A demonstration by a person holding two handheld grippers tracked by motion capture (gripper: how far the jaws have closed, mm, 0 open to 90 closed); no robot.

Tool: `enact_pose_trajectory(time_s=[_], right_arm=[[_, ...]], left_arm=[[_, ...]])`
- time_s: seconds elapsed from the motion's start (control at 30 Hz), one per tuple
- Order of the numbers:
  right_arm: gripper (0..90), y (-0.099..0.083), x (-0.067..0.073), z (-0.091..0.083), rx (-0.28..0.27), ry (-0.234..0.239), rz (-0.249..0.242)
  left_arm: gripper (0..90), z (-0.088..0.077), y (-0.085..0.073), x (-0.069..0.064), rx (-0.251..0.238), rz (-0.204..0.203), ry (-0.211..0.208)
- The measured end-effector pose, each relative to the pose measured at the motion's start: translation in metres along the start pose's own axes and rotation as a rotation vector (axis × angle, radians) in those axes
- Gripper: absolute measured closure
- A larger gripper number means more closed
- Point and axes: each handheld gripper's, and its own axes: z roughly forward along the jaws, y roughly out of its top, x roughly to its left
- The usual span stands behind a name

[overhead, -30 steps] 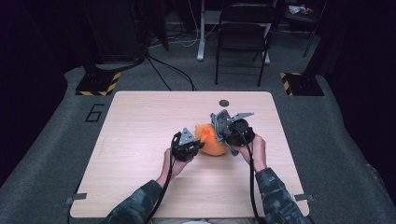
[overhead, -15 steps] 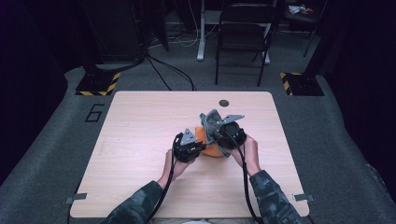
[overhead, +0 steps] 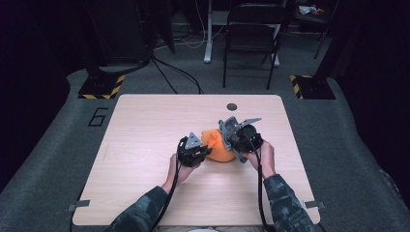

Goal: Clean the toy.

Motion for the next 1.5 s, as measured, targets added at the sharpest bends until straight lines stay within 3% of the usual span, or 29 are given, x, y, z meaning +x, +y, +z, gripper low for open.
enact_pose_trajectory(time_s=[0.33,0.7,0.87,1.2,1.33,1.43,1.5], right_arm=[[69.6,-0.008,-0.016,0.008,0.044,0.010,0.050],[69.6,-0.020,-0.031,0.022,0.114,-0.025,0.096],[69.5,-0.025,-0.035,0.029,0.133,-0.016,0.122],[69.3,-0.035,-0.040,0.045,0.211,-0.040,0.121],[69.4,-0.031,-0.041,0.040,0.207,-0.067,0.093],[69.4,-0.028,-0.045,0.030,0.178,-0.062,0.111],[69.4,-0.024,-0.044,0.021,0.148,-0.078,0.094]], left_arm=[[80.5,0.000,-0.001,0.001,0.005,-0.006,-0.009],[79.9,0.000,-0.002,0.003,0.009,-0.001,-0.014],[79.9,0.000,-0.002,0.003,0.007,-0.003,-0.014],[79.5,0.000,-0.002,0.003,0.001,-0.005,-0.008],[79.4,-0.001,-0.002,0.004,0.003,-0.011,-0.007],[79.3,-0.001,-0.002,0.005,0.008,-0.003,-0.008],[79.3,-0.001,-0.002,0.004,0.001,-0.005,-0.004]])
